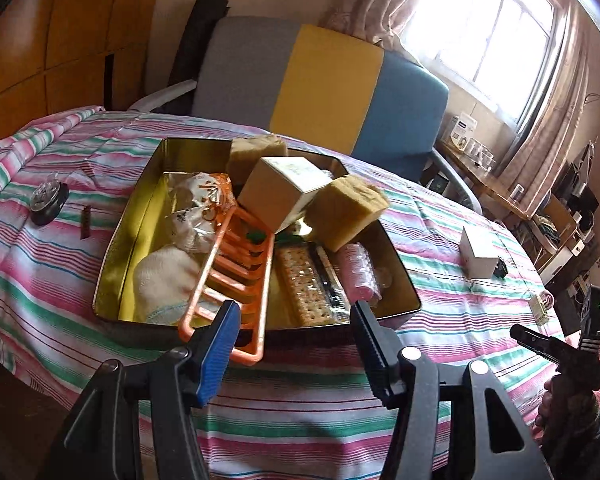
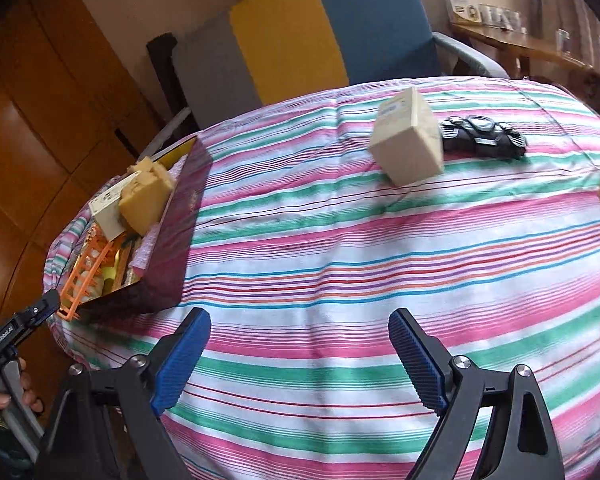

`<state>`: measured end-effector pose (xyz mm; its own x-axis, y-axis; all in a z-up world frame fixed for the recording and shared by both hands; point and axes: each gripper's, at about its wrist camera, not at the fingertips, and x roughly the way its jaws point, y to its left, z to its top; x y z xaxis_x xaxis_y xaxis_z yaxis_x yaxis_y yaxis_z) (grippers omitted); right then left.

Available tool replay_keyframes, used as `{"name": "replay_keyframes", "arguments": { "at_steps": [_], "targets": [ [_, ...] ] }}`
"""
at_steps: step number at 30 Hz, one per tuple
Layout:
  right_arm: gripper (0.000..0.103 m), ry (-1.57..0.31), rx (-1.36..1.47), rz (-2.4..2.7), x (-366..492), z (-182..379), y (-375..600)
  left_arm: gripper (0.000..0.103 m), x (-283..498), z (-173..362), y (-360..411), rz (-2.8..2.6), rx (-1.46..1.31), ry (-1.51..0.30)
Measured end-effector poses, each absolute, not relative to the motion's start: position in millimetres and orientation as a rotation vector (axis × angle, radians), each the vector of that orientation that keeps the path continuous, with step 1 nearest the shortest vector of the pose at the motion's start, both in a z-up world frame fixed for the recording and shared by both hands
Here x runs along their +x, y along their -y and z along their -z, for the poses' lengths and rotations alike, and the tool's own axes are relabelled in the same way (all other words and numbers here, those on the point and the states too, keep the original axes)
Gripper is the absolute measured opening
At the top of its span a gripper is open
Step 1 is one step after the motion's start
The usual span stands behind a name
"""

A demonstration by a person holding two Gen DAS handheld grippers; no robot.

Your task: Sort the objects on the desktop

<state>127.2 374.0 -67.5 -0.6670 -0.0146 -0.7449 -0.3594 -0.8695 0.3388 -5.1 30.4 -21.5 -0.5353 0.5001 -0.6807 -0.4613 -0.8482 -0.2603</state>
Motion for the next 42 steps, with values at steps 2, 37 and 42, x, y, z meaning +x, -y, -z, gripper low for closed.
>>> {"name": "replay_keyframes", "arguments": {
  "at_steps": [2,37,42],
  "targets": [
    [0.092,-0.73,-1.136,-2.549,144,70,-397,0.059,2,16,-46,-2.325,-1.04,0.035],
    [0.099,-0.865,-0.734,-1.929,230,74,-712,0.067,56,95,-220,-1.878,-1.162,-0.336],
    [0.098,-0.764,-0.765,-1.896,205,81,-743,0.068,58,96,-223,-1.887,-1.149,-0.353]
  ]
}}
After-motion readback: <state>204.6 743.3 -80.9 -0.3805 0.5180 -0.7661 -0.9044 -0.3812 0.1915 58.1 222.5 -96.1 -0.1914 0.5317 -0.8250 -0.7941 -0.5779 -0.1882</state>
